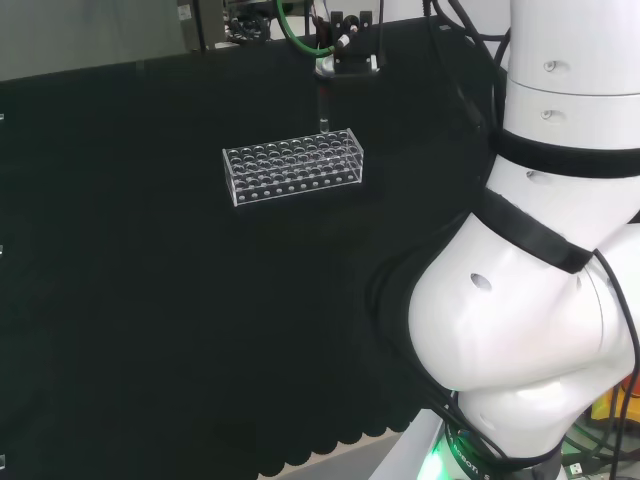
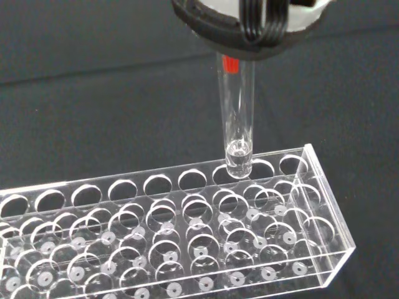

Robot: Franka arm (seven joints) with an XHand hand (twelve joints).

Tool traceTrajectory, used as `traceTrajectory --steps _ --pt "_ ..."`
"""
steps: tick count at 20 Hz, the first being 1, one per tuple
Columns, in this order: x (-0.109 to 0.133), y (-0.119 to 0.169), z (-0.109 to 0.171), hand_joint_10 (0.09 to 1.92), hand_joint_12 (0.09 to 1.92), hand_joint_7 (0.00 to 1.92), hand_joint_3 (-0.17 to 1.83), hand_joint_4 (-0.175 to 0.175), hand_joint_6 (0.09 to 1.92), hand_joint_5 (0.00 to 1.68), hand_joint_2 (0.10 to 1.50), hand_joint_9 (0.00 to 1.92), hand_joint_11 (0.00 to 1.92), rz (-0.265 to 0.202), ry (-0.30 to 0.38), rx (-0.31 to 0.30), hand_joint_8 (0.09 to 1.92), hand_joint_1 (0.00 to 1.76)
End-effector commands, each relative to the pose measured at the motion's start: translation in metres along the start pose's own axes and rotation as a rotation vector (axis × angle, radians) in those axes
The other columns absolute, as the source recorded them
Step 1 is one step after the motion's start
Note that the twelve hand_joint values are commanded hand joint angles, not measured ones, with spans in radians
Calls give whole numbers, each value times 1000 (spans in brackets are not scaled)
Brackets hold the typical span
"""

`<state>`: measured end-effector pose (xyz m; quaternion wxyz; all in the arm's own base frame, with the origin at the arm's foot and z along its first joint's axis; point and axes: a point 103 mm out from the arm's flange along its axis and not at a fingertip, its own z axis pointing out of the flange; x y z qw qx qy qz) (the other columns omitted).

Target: Put the test tube back in the rack.

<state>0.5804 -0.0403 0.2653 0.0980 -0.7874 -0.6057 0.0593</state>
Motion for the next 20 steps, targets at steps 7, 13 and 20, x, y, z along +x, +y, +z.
traceTrajectory --steps 7,13,20 --pt "6 14 -1 376 1254 1309 0 -175 284 1271 984 1262 690 12 36 20 846 1417" --pt "8 20 5 376 1254 1310 0 -175 285 1271 984 1263 690 9 37 28 845 1417" --pt "5 22 11 375 1254 1310 0 -175 285 1271 984 1263 690 -27 82 32 845 1417"
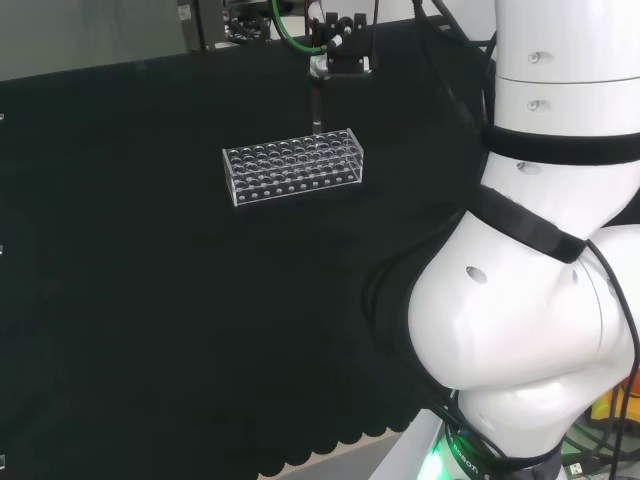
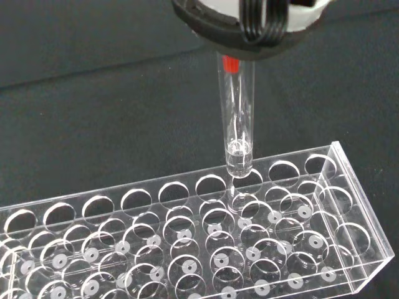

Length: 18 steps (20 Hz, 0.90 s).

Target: Put the test tube back in the rack.

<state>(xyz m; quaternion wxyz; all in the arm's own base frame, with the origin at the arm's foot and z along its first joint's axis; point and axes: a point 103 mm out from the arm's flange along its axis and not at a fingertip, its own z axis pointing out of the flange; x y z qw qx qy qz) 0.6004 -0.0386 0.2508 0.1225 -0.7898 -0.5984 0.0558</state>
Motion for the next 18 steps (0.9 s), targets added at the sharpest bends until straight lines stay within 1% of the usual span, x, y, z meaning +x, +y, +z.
traceTrajectory --steps 1,3,7,14,18 --pt "-4 1 1 375 1254 1310 0 -175 284 1271 984 1263 690 -45 53 -3 845 1417" --pt "-1 2 2 375 1254 1310 0 -175 284 1271 984 1263 690 -31 25 1 845 1417" --pt "-4 2 2 375 1254 1310 0 -175 284 1271 984 1263 690 -4 0 10 845 1417" --pt "-14 -1 0 375 1254 1310 0 -175 284 1271 984 1263 691 9 -2 -2 845 1417" --pt "-15 -2 -2 375 1254 1310 0 -175 284 1271 984 1263 691 16 -8 -2 844 1417"
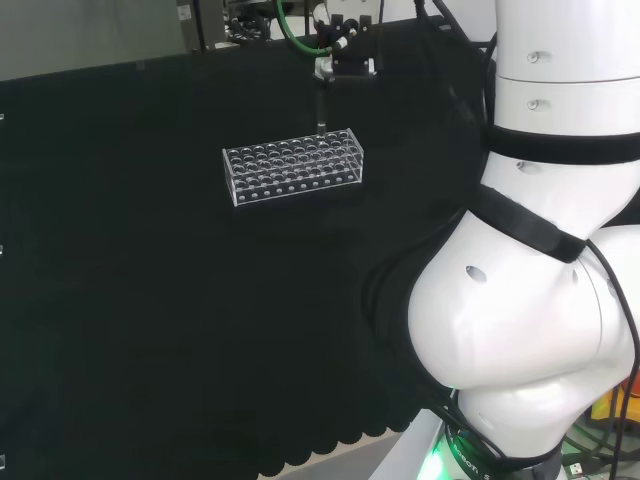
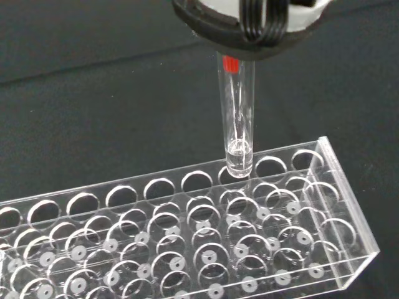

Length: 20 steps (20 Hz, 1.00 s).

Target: Put the test tube back in the rack.

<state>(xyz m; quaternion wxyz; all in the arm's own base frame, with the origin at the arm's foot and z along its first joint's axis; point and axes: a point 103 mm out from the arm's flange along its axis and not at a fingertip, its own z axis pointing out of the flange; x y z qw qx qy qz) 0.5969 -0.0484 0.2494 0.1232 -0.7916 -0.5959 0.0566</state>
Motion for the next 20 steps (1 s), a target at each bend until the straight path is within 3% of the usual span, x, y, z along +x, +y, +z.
traceTrajectory --steps 1,20 --pt "-4 -1 -2 375 1254 1310 0 -175 284 1272 984 1263 691 10 -8 -3 844 1417" --pt "5 -3 -2 375 1254 1310 0 -175 283 1272 983 1264 692 -3 5 12 844 1416"
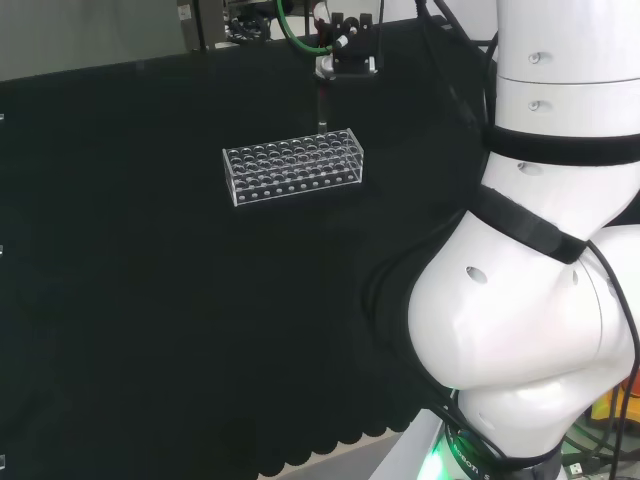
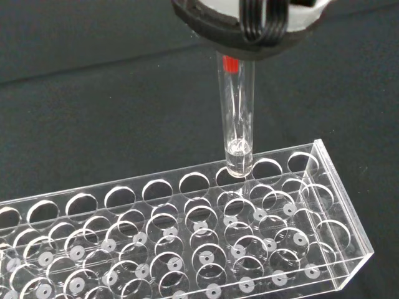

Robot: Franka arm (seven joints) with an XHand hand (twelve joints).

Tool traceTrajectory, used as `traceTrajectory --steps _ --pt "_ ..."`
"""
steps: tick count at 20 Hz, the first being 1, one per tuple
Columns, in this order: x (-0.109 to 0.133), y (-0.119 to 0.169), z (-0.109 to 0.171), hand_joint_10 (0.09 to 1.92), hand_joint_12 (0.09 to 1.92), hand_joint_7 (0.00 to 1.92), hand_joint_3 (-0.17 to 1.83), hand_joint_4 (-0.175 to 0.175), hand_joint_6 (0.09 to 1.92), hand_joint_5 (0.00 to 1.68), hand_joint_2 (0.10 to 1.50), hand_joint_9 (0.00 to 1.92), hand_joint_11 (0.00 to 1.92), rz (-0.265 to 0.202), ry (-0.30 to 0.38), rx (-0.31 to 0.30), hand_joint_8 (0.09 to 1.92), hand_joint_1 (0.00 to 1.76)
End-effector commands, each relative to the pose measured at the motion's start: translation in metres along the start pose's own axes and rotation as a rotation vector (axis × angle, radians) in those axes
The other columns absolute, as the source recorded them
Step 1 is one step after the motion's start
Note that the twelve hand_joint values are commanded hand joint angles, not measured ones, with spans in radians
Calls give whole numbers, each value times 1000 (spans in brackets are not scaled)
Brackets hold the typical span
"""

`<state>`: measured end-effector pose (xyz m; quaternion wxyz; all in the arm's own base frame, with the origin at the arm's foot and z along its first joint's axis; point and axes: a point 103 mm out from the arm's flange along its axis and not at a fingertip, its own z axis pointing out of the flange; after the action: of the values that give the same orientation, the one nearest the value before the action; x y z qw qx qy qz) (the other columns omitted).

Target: Put the test tube back in the rack.

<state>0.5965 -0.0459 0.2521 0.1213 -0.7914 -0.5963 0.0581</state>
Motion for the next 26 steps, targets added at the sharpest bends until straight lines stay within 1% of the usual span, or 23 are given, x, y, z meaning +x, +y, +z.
traceTrajectory --steps 1,10,26 --pt "3 -1 0 375 1254 1310 0 -175 283 1272 983 1264 692 1 14 19 844 1416" --pt "6 -5 6 374 1254 1310 0 -175 283 1272 983 1264 692 -7 3 10 844 1417" --pt "6 -6 13 374 1253 1310 0 -175 281 1273 983 1263 691 -7 3 31 844 1417"
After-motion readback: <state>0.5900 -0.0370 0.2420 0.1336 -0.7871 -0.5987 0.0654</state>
